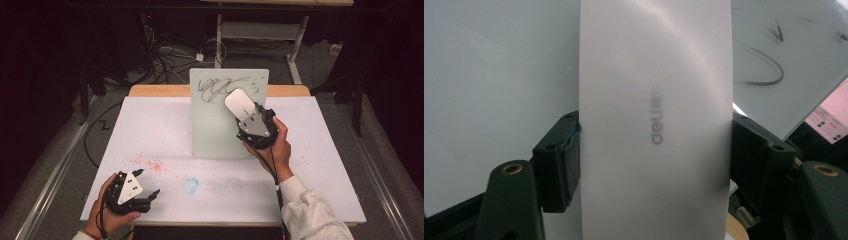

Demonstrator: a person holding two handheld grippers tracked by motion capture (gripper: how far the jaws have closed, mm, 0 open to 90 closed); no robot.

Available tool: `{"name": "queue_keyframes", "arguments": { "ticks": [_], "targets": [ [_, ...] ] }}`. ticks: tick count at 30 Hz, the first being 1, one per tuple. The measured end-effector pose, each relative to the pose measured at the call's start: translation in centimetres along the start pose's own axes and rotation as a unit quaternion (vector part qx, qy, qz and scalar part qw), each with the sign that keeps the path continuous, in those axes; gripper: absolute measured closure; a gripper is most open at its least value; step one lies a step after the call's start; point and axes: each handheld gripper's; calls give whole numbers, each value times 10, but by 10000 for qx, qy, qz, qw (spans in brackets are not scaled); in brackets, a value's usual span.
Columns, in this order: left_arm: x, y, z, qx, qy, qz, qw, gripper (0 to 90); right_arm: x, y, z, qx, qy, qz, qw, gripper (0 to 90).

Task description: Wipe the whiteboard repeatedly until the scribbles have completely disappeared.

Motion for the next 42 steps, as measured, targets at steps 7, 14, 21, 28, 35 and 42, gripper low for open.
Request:
{"name": "queue_keyframes", "arguments": {
  "ticks": [7,14,21,28,35,42],
  "targets": [
    [0,0,1,21,-5,-8,10000,183,0,-26,-3,-200,-39,394,9990,310],
    [1,0,1,41,-21,-20,10000,183,-2,-50,-8,-590,-58,850,9946,309],
    [2,1,1,48,-42,-62,10000,183,-2,-46,-7,-750,-71,794,9940,310],
    [1,0,-1,38,-41,-36,10000,183,-5,1,-8,-268,-18,171,9995,310],
    [3,0,-1,44,-69,-32,10000,183,-9,18,-12,-18,-2,-125,9999,309],
    [3,-1,-1,60,-64,-43,10000,183,-11,-16,-20,-250,-33,486,9985,309]
  ]
}}
Point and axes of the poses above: each handheld gripper's, and its own axes: x roughly backward along the jaws, z roughly out of its underside, y roughly to its left, and after that the axes turned 13 degrees about -y, right-handed
